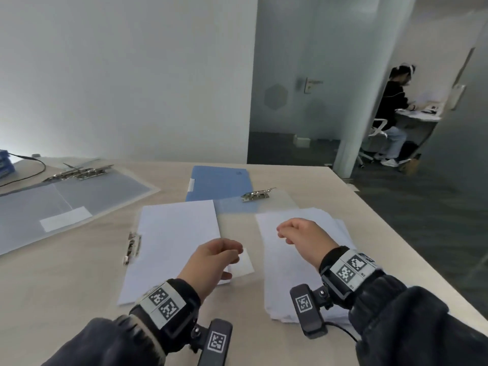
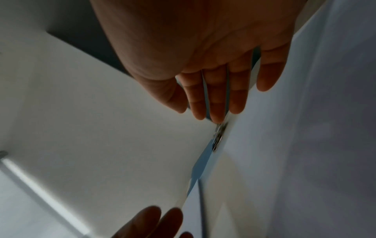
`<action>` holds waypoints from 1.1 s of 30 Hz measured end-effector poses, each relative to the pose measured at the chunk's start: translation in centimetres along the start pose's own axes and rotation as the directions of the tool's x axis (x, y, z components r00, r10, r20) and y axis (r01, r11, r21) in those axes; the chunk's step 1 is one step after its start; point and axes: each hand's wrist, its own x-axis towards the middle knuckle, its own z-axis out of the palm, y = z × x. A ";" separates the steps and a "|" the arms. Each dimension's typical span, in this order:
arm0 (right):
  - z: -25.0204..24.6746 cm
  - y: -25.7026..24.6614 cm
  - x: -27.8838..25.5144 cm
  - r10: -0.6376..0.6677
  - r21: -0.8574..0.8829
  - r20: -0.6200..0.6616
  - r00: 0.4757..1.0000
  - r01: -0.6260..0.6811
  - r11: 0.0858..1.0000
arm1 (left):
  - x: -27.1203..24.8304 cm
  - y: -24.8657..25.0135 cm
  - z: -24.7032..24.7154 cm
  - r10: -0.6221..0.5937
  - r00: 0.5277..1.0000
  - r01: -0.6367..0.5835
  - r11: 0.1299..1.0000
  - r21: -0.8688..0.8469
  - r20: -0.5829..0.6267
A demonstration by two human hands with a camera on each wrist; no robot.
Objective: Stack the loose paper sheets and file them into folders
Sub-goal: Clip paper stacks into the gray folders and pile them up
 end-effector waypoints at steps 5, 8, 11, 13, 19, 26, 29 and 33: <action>-6.9 4.8 -1.2 0.152 -0.015 -0.154 0.976 -0.156 0.988 | 0.9 0.3 5.2 0.067 0.992 -0.084 0.985 0.152 0.109; -9.6 7.4 -1.4 0.210 -0.053 -0.215 0.954 -0.226 0.973 | 1.6 0.3 7.0 0.022 0.988 -0.047 0.987 0.156 0.155; -10.9 9.1 -1.3 0.256 -0.093 -0.211 0.943 -0.280 0.955 | 1.8 -0.6 7.9 -0.035 0.984 0.009 0.989 0.146 0.172; -11.1 9.8 -1.0 0.281 -0.096 -0.191 0.940 -0.303 0.948 | 1.9 -1.3 8.0 -0.051 0.984 0.028 0.991 0.135 0.171; -11.4 10.7 -0.6 0.281 -0.061 -0.226 0.933 -0.301 0.952 | 2.6 -1.3 7.6 -0.093 0.978 0.063 0.985 0.161 0.185; -11.8 10.5 -0.5 0.313 -0.012 -0.260 0.913 -0.327 0.945 | 2.9 -1.7 7.8 -0.079 0.979 0.052 0.988 0.147 0.187; -11.7 10.3 -0.6 0.287 -0.056 -0.264 0.921 -0.311 0.949 | 2.9 -2.1 7.9 -0.072 0.981 0.046 0.988 0.144 0.178; -11.8 10.1 -0.6 0.256 -0.111 -0.260 0.931 -0.293 0.950 | 3.0 -2.1 7.9 -0.058 0.983 0.030 0.987 0.155 0.174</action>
